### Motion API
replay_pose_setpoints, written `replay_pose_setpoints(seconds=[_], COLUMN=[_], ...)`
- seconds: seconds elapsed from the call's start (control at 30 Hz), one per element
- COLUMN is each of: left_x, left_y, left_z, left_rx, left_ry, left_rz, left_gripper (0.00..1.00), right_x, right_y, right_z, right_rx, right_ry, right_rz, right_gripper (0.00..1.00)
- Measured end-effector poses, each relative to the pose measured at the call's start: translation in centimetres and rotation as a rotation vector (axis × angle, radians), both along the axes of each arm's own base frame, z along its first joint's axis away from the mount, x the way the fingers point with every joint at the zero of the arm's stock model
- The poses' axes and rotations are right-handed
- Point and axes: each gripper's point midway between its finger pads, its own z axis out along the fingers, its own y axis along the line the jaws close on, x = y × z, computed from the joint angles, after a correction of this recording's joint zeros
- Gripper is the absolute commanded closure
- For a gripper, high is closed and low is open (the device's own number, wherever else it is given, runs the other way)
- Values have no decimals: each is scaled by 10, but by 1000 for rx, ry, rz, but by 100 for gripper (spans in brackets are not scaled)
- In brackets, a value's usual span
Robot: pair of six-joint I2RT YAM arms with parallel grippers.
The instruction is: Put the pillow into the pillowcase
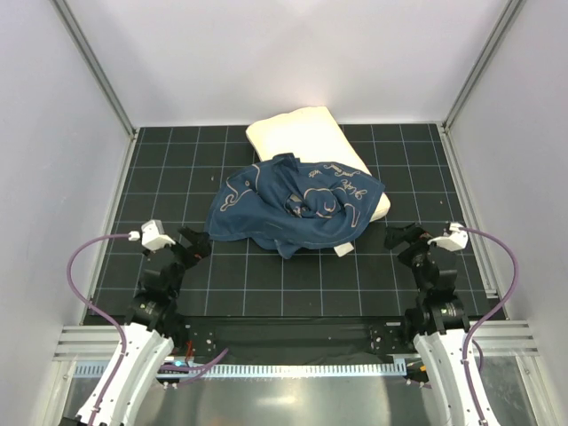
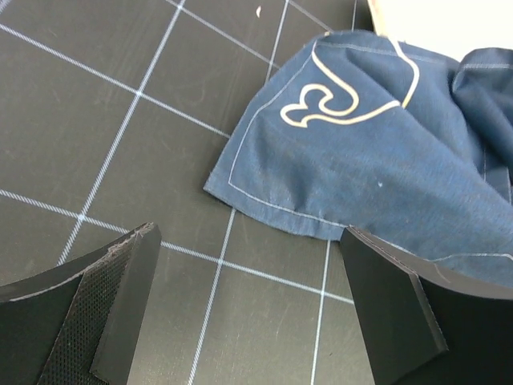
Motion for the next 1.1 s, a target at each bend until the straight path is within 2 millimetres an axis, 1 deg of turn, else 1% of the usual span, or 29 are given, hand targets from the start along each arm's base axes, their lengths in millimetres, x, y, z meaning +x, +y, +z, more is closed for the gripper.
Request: replay_pose_setpoints(seconds=[0.1,0.23,0.33,0.47,0.53,0.6,0.63,0.7,0.73,0.8,0.83,0.9,0.93,1.0,1.03,1.1], left_x=[0,2,2,2,3,3,3,4,4,4,5,5,5,5,5,6], left_y=[-3,-7,-9,-11,-12,-13,-13,-14,-14,-15,-15,-16,-16,-17,-18,-20], left_z=[-4,-9,-15,-19,-17,-16,-16,-15,-15,-14,-13,-12,-12,-13,-13,-13], left_rx=[1,2,8,18,18,17,17,15,14,12,11,10,10,9,10,9], left_ry=[19,40,68,85,79,76,75,70,68,64,62,58,59,62,62,60], left_rz=[-18,-36,-52,-65,-70,-76,-77,-80,-82,-85,-86,-88,-91,-95,-100,-115], left_gripper=[0,0,0,0,0,0,0,0,0,1,1,2,2,4,4,6], right_x=[1,3,5,13,17,21,23,27,29,35,38,44,47,52,53,49], right_y=[15,44,62,79,86,92,96,102,106,112,115,118,119,119,119,116], right_z=[9,20,15,8,5,1,-1,-3,-4,-1,5,23,35,71,93,144], right_rx=[5,52,117,205,243,278,293,320,331,340,345,351,349,332,319,280], right_ry=[-39,-80,-20,64,89,111,120,138,150,159,153,125,103,31,-13,-106], right_rz=[90,253,337,402,422,436,444,457,465,483,492,506,511,524,532,541], right_gripper=[0,0,0,1,5,19,31,45,61,83,95,96,96,96,96,96])
